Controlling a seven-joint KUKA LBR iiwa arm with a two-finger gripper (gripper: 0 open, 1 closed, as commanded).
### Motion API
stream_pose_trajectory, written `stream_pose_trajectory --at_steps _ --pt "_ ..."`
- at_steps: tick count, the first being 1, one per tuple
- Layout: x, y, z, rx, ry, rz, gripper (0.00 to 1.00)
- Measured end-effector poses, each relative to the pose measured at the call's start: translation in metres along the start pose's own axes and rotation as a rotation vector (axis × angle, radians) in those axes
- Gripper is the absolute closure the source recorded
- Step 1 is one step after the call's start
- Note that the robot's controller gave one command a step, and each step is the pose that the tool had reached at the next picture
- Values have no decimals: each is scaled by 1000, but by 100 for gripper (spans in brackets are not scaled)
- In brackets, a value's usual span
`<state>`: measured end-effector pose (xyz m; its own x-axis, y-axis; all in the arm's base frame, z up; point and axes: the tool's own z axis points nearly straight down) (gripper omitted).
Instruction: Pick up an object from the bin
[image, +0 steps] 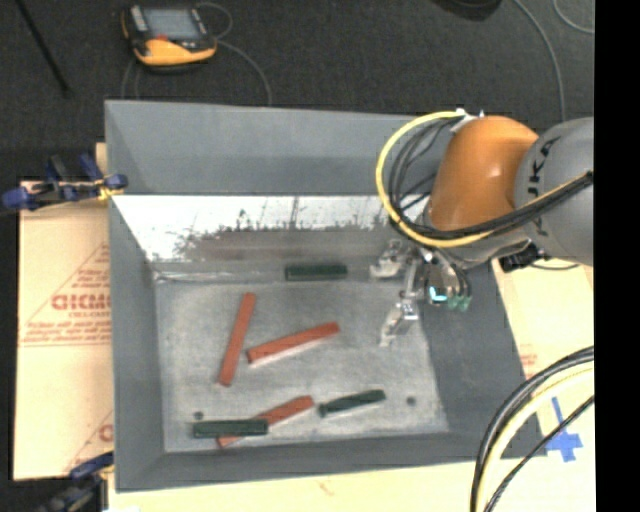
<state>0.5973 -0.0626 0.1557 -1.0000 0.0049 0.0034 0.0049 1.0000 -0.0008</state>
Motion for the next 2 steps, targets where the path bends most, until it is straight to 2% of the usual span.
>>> stream_pose_trajectory --at_steps 1,2 --pt "-2 0 -5 1 -8 -1 0" --pt "-53 52 75 1 -7 -161 100"
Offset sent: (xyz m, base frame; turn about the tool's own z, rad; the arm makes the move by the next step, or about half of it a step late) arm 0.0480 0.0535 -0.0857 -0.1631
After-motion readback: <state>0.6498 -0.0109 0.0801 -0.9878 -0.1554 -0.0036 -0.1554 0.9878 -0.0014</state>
